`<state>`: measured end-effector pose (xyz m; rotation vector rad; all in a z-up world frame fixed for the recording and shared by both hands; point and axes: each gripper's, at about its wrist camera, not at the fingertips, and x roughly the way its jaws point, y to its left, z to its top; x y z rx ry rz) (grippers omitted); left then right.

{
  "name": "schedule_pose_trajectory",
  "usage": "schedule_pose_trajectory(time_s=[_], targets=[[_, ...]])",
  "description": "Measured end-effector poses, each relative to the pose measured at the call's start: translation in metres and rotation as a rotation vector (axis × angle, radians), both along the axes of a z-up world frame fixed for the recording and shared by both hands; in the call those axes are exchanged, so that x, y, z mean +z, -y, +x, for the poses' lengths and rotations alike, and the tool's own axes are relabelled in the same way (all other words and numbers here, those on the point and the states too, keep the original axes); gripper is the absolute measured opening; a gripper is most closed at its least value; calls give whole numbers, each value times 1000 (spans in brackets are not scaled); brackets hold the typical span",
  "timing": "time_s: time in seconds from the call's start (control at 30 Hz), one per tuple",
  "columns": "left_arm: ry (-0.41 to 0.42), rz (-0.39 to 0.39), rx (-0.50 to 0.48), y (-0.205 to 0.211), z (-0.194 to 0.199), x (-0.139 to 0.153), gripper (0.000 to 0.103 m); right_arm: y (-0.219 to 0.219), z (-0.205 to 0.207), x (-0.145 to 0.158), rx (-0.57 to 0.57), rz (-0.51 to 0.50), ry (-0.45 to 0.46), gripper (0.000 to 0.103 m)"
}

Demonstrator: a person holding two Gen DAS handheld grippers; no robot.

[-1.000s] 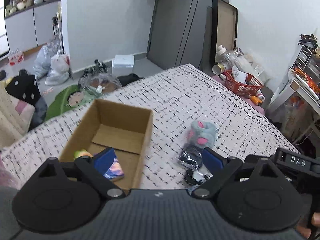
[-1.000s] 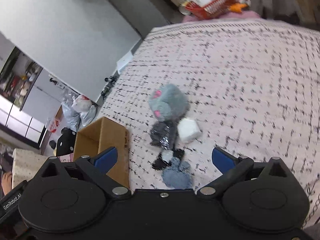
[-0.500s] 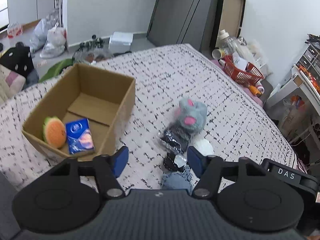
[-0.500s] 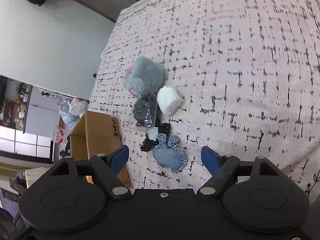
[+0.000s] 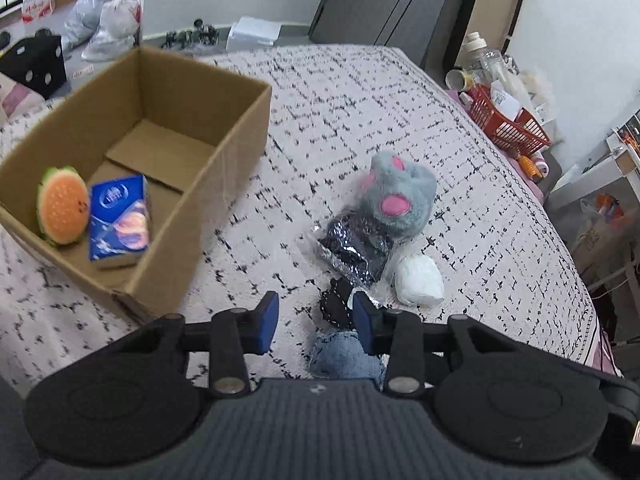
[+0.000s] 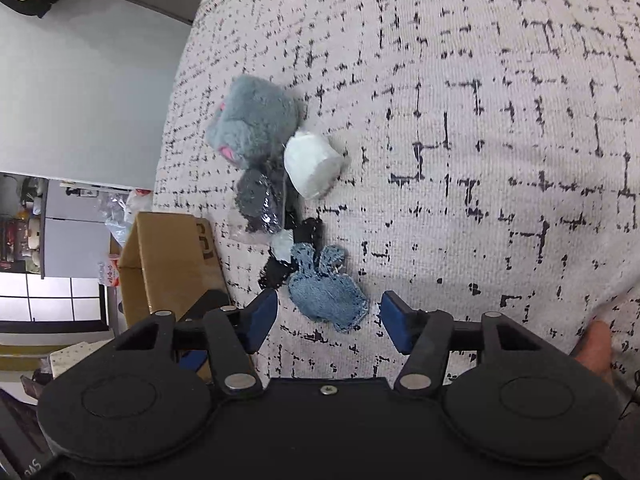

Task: Organize soft objects
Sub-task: 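Close the right tool on the denim bunny while the left grasps the black item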

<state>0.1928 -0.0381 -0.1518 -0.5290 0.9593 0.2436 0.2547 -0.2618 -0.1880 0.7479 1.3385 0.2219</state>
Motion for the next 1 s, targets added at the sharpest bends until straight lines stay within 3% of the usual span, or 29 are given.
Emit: schedule_pose_trajectory(time_s=[0.5, 0.57, 0.63, 0.67, 0.87, 0.9, 1.0], targets=[[-61, -134, 41, -9, 27, -50, 38, -19, 14, -28, 1, -32, -76, 57], [-59, -151, 44, -9, 30, -54, 31, -21, 15, -30, 5, -38, -77, 57], [-56, -167, 52, -11, 33, -57, 15, -24, 16, -33, 12, -42, -77, 57], [-56, -175, 57, -11, 33, -58, 12, -26, 17, -33, 18, -46, -74, 57], [-45, -178, 72, -17, 31, -52, 8, -39, 18, -32, 67, -91, -32, 57], [-42, -176, 75, -19, 30, -50, 8, -42, 18, -32, 77, -95, -22, 56], [-33, -162, 80, -22, 28, -44, 5, -49, 19, -34, 104, -120, -11, 37]])
